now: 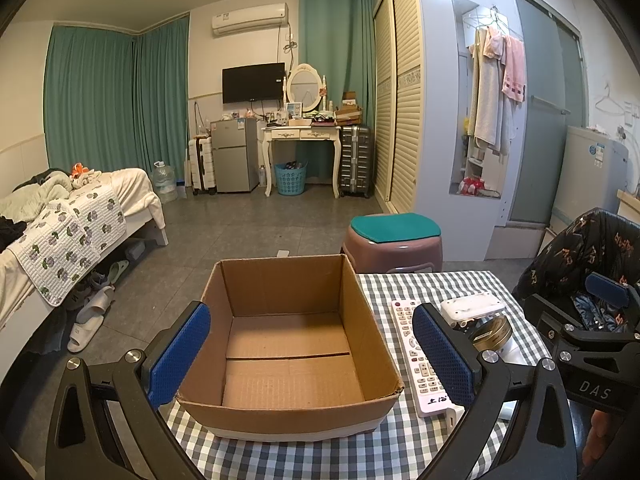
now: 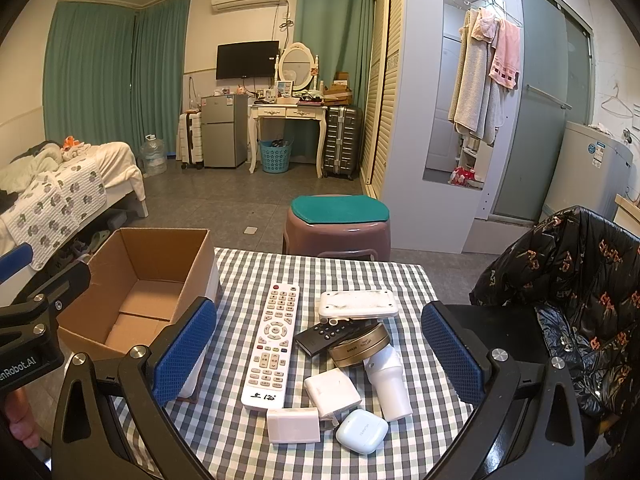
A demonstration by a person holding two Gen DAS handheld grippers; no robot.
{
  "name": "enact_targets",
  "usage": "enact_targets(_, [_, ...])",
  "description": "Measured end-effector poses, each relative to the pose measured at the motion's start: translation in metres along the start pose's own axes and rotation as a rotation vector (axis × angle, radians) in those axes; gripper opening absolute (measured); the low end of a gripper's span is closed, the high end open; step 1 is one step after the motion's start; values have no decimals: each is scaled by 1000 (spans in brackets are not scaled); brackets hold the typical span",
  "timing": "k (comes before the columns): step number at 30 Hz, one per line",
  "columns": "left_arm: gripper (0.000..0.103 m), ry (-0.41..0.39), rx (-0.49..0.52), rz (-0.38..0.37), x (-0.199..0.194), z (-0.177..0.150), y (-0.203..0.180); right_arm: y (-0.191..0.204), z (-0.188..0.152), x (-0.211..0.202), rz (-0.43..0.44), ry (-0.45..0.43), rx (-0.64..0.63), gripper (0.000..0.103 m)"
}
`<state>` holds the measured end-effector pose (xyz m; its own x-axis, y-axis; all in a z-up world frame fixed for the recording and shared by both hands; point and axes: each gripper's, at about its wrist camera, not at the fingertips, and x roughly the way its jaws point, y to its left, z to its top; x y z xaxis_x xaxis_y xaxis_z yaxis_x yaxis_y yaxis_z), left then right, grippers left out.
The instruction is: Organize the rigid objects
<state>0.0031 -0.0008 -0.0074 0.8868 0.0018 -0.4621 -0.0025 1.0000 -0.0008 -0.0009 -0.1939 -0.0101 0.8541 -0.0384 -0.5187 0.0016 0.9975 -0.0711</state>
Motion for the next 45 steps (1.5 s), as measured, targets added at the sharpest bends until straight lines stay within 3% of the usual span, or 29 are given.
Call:
enact_targets(23, [103, 27, 9, 2, 0, 11, 6, -1, 8, -9, 13, 0, -31, 103])
enact_targets(32, [103, 125, -29, 84, 28, 40, 61, -36, 23, -1, -49, 13, -62, 103])
enact_targets(43, [102, 348, -32, 119, 90, 25, 104, -63, 0, 64, -43, 183, -119, 103])
enact_targets(45, [98, 393, -29, 133, 100, 19, 109, -63, -9, 76, -33, 216, -123, 103])
